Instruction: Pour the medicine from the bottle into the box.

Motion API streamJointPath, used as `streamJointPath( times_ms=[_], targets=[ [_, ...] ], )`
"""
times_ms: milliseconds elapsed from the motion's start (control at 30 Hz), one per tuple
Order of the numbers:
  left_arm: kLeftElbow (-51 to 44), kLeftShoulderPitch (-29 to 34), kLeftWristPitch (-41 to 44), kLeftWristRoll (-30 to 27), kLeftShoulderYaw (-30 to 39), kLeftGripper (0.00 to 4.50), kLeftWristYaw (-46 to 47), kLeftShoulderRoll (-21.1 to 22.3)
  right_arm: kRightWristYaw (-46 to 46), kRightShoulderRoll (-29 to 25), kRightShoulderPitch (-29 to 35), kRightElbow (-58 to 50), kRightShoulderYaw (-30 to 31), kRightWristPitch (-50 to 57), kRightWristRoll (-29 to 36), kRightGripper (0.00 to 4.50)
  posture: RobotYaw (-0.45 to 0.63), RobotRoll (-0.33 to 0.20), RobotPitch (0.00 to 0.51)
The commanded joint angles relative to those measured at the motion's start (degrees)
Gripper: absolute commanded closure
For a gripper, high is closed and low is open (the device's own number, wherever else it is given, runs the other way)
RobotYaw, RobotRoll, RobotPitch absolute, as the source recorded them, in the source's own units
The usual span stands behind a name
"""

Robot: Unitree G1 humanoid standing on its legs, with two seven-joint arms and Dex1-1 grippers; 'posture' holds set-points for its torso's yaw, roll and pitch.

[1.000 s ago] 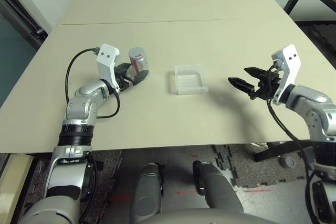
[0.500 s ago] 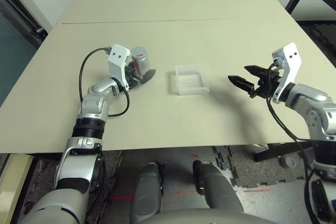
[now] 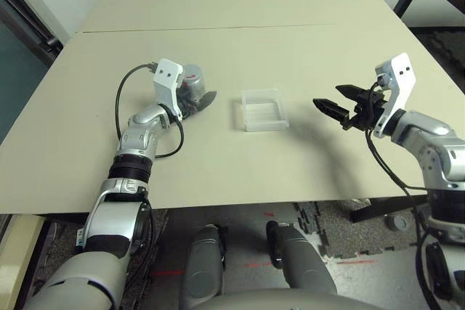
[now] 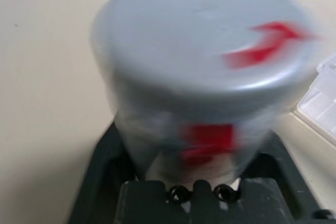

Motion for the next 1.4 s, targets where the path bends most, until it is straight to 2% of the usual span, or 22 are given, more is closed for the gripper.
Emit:
streamJointPath(
  times_ms=[33, 167, 267, 500, 667, 900, 1400],
  targets=[
    [0.79, -0.34, 0.44, 0.44, 0.17, 1.96, -1.66, 0.86, 0.95, -0.21, -0.38, 1.51, 0.81, -0.39, 0.08, 0.00, -0.03, 0.000, 0.176],
    [-2.06, -0.83, 2.59, -0.74, -1.10, 1.96, -8.00, 2.45, 3.58, -1.02, -1.20, 3.09, 1.00, -0.45, 0.60, 0.00, -0.02, 0.000, 0.174],
    [-5.52, -1.66, 4.34, -1.87, -1.73, 1.96, -13.93, 4.33, 9.09, -3.06, -2.91, 4.54, 1.84, -1.07, 1.28, 0.00, -0.01, 0.000, 0.176],
    [-12.95, -4.23, 10.56, -5.27, -4.46, 1.96, -28.75, 8.99, 20.13, -5.35, -11.17, 4.75, 4.75, 1.29, 4.74, 0.00, 0.01, 0.000, 0.181],
    [-16.43, -5.56, 12.27, -6.64, -6.47, 1.96, -34.73, 8.50, 22.45, -4.04, -16.00, -1.09, 7.93, 7.31, 8.92, 0.00, 0.02, 0.000, 0.182],
    [-16.89, -5.98, 10.94, -5.73, -9.46, 1.96, -38.16, 6.51, 21.24, -0.60, -19.60, -5.34, 11.13, 10.28, 10.91, 0.00, 0.01, 0.000, 0.178],
    [-18.94, -7.91, 8.56, -4.71, -13.92, 1.96, -39.99, 2.79, 16.27, 5.29, -24.44, -0.10, 15.30, 8.34, 6.03, 0.00, 0.02, 0.000, 0.165]
  ],
)
